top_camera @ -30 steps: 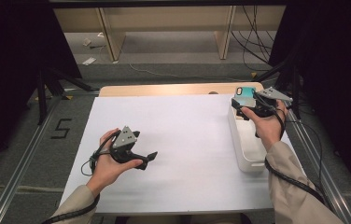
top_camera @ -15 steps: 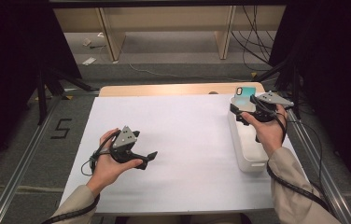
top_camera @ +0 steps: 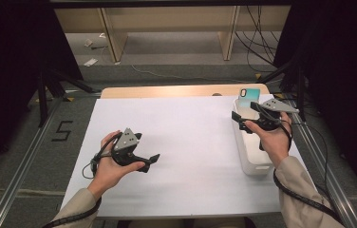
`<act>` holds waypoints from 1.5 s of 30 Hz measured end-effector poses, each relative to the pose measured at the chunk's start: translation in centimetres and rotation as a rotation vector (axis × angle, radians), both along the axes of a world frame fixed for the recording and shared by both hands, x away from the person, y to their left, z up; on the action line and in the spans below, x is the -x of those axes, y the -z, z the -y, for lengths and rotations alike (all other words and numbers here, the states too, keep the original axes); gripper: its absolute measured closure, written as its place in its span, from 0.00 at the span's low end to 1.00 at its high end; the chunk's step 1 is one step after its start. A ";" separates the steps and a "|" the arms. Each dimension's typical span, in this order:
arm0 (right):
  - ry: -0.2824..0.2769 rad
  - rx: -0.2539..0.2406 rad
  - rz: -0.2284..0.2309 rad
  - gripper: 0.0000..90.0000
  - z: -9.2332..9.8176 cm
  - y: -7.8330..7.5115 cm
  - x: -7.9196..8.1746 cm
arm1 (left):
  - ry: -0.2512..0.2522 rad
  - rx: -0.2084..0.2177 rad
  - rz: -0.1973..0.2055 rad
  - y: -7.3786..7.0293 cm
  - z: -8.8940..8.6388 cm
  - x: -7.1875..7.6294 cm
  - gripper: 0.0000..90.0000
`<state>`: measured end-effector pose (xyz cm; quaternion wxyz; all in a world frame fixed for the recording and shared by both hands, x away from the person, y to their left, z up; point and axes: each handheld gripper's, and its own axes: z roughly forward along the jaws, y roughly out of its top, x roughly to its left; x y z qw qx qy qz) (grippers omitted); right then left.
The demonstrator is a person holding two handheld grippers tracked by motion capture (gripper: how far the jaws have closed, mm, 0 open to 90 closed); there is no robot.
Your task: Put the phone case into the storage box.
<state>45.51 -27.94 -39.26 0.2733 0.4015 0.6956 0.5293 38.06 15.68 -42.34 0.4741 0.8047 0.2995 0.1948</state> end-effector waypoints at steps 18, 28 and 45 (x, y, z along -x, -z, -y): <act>-0.099 0.003 0.003 0.18 -0.1 -0.1 3.2 | -0.004 0.003 -0.001 -0.1 -0.1 -0.1 0.01; -0.154 0.026 0.014 0.18 -0.5 0.0 4.4 | -0.011 0.007 -0.001 -0.1 -0.3 -0.1 0.01; -0.185 0.037 0.019 0.18 -0.4 0.0 5.7 | -0.012 0.007 0.000 -0.2 -0.3 -0.1 0.01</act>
